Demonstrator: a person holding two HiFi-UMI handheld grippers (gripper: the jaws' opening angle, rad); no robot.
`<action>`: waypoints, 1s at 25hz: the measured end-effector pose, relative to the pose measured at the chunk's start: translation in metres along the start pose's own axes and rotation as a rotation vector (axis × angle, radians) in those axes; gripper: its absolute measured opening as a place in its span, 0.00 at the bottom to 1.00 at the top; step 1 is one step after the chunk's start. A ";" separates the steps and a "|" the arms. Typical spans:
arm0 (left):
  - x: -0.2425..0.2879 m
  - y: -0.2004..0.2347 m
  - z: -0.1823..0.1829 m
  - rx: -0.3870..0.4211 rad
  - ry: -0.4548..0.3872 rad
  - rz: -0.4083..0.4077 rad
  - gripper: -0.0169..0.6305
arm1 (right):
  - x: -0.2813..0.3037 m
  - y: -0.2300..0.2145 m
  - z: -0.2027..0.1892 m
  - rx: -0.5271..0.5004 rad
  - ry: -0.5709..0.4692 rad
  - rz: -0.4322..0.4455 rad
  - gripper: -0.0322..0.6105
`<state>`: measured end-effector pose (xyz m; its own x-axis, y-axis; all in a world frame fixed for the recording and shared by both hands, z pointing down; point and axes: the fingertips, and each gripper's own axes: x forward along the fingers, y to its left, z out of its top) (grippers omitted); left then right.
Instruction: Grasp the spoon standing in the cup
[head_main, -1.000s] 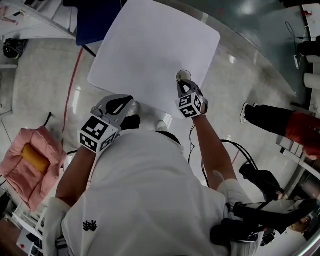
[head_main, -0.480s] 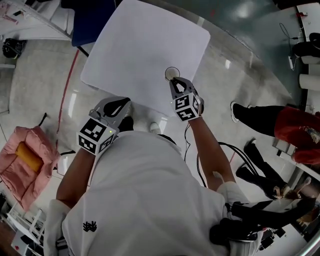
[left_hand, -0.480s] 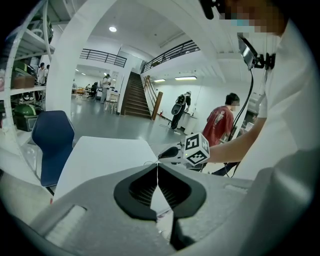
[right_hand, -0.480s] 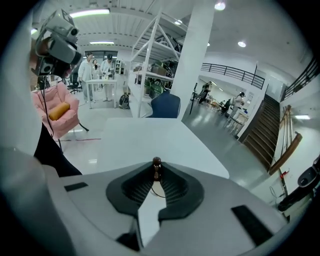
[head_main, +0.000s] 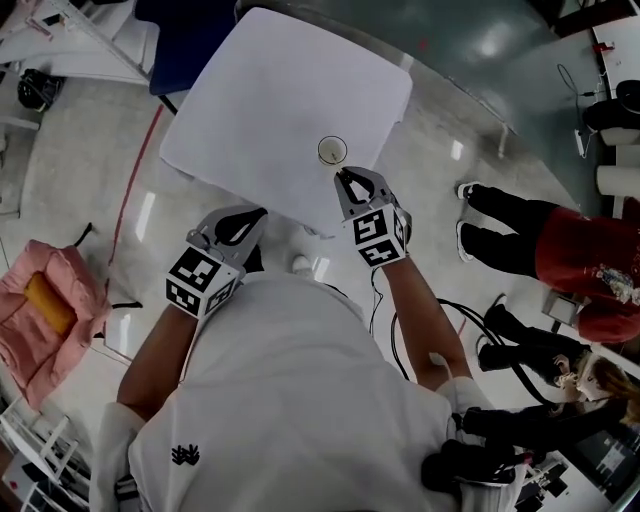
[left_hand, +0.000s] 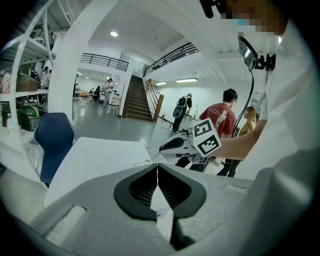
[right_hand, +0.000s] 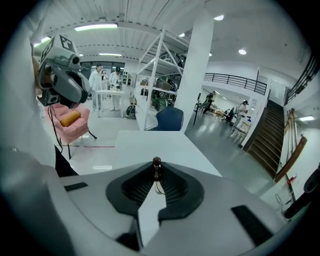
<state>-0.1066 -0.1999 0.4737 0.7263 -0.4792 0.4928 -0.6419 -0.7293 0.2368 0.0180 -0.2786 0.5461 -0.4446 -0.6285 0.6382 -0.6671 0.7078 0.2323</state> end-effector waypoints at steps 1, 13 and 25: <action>-0.001 -0.005 -0.002 -0.001 -0.003 0.002 0.05 | -0.007 0.003 0.001 0.000 -0.006 0.006 0.13; -0.013 -0.056 -0.012 -0.011 -0.061 0.062 0.05 | -0.088 0.034 0.017 -0.073 -0.093 0.067 0.12; -0.028 -0.098 -0.032 -0.015 -0.089 0.109 0.05 | -0.142 0.071 0.016 -0.109 -0.162 0.119 0.12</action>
<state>-0.0720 -0.0998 0.4635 0.6707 -0.5969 0.4403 -0.7212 -0.6635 0.1990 0.0243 -0.1441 0.4606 -0.6123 -0.5759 0.5417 -0.5398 0.8051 0.2458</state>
